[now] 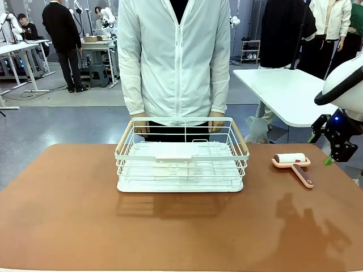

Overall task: Clean the table.
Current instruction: Place the Lint Roller down when the Dish drying rack is positioned in the middle of the table.

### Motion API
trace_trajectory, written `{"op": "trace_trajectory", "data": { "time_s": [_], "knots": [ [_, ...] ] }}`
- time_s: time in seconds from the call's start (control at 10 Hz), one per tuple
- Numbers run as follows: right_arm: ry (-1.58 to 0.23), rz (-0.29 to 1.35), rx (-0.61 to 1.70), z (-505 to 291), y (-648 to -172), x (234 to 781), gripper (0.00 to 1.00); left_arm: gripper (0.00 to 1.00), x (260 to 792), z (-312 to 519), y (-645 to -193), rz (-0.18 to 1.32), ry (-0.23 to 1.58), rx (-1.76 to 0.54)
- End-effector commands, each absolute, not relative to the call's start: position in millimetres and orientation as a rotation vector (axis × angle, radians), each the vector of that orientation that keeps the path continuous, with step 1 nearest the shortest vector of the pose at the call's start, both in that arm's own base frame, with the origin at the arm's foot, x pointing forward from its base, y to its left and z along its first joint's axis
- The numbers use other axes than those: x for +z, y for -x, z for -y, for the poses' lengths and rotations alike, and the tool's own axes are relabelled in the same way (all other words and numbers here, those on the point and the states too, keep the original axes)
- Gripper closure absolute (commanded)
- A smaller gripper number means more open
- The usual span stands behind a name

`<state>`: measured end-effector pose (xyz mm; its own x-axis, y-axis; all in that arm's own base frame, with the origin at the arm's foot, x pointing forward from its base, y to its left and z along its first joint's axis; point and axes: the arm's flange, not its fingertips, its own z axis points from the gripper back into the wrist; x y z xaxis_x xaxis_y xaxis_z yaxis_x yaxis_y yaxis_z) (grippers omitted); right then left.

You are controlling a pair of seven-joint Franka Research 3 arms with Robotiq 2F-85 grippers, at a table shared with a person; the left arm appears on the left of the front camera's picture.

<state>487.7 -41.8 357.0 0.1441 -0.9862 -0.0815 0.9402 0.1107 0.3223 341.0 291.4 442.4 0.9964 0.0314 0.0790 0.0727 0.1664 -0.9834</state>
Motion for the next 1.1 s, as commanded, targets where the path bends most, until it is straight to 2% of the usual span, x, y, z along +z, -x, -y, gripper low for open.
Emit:
{"op": "trace_trajectory", "data": {
  "time_s": [0.0,1.0],
  "knots": [
    [-0.334,0.179,-1.422,39.6,-487.1,357.0,0.00,0.00,446.1,-292.6,-335.1,0.082,1.399,-0.024],
    [-0.334,0.179,-1.422,39.6,-487.1,357.0,0.00,0.00,446.1,-292.6,-335.1,0.082,1.399,-0.024]
  ]
}}
